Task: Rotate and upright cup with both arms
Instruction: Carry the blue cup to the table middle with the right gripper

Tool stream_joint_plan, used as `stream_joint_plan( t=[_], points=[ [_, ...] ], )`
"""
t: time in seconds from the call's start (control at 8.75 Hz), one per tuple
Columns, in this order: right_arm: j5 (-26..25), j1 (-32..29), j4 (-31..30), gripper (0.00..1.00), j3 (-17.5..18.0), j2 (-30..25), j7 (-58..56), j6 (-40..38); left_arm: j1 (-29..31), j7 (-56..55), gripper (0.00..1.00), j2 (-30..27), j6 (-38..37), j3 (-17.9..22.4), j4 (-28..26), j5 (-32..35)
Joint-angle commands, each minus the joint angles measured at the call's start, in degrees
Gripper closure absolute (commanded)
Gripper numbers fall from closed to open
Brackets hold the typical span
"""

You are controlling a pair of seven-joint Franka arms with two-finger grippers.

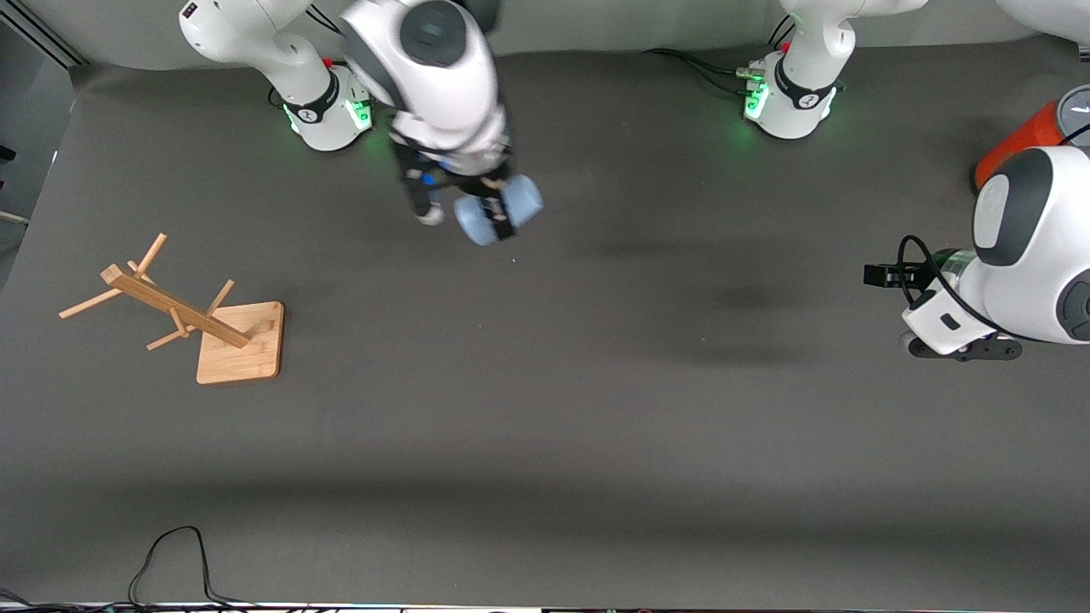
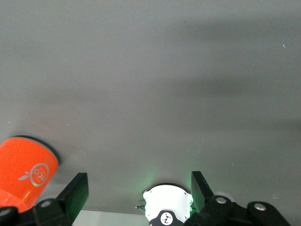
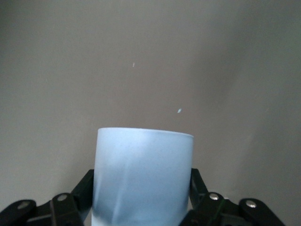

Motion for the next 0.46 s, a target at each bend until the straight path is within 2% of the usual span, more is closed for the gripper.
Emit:
stream_joint_plan(
  t=[0.0,0.23,0.34],
  points=[
    [-2.0,4.5,11.3,0.46,-0.8,11.9,9.1,-0.2,-0.7,-0.8,0.03,0.1,-0.9,0.2,0.6,0.8],
    [-7.5,7.2,16.9,0.46,-0.7,21.0,17.0,-0.1,-0.4,-0.7,0.01,0.2,-1.0,0.2,0.6,0.8],
    [-7.8,8.0,18.2,0.47,-0.7,24.1,18.0,0.5,-0.8,-0.9,0.0,0.2,-1.2,0.2,0.6,1.0]
  ],
)
